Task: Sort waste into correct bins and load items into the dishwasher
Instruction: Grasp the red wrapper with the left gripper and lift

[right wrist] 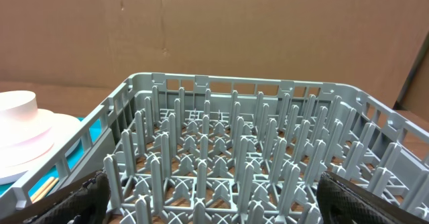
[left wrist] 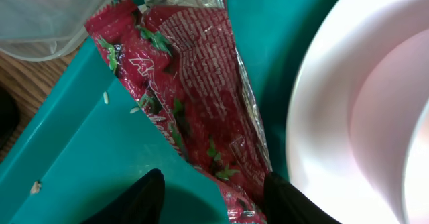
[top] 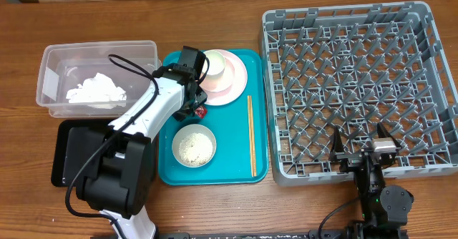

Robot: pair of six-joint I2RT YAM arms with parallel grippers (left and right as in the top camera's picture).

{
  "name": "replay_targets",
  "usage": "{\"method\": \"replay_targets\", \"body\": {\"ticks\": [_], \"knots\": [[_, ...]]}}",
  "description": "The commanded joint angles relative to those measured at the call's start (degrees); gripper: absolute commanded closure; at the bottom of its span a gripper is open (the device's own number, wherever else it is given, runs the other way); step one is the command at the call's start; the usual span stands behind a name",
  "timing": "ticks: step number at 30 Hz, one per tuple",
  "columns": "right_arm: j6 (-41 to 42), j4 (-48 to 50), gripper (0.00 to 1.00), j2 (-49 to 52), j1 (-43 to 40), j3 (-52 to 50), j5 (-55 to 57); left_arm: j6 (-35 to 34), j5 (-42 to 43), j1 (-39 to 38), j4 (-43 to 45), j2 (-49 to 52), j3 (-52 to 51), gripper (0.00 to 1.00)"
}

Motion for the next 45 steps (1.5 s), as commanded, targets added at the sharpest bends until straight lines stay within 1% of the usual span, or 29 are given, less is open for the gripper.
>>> {"method": "replay_targets", "body": {"ticks": [1,9,16,18,21,26,32,35,38,41,45], "knots": [[-0.2,0.3,0.0,-0.6,0.0,-0.6,-0.3,1.1,-1.2,-0.4,0.3,0.6,-0.3,0.49],[-0.2,0.3,0.0,-0.6,0.0,-0.6,-0.3,1.3,-1.3,-0.4,0.4,0.6,-0.7,0.5],[-0.2,0.3,0.0,-0.6,0.0,-0.6,-0.3,1.3,-1.2,-0.4,2.1,0.6,-3.4,0.5],[-0.2,0.3,0.0,-0.6,0.0,-0.6,-0.3,1.3,-1.2,-0.4,2.0,0.6,-3.7,0.52],[-0.2,0.3,0.0,-0.6,0.0,-0.6,-0.3,1.3,-1.2,-0.4,2.2,0.6,-3.7,0.56],[-0.2,0.3,0.0,-0.6,0.0,-0.6,-0.3,1.3,-1.2,-0.4,2.5,0.6,-3.7,0.7],[-0.2,0.3,0.0,-0.6,0.0,-0.6,-0.3,1.3,-1.2,-0.4,2.5,0.6,-3.7,0.89],[-0.2,0.3,0.0,-0.6,0.0,-0.6,-0.3,1.3,-1.2,-0.4,2.5,0.6,-3.6,0.96],[-0.2,0.3,0.0,-0.6,0.0,-0.6,-0.3,1.3,-1.2,-0.4,2.4,0.5,-2.8,0.96],[-0.2,0.3,0.0,-0.6,0.0,-0.6,-0.3,3.4,-0.9,-0.4,2.1,0.3,-0.5,0.96],[-0.2,0.3,0.0,-0.6,0.0,-0.6,-0.3,6.3,-0.3,-0.4,-1.4,-0.3,5.0,0.96]]}}
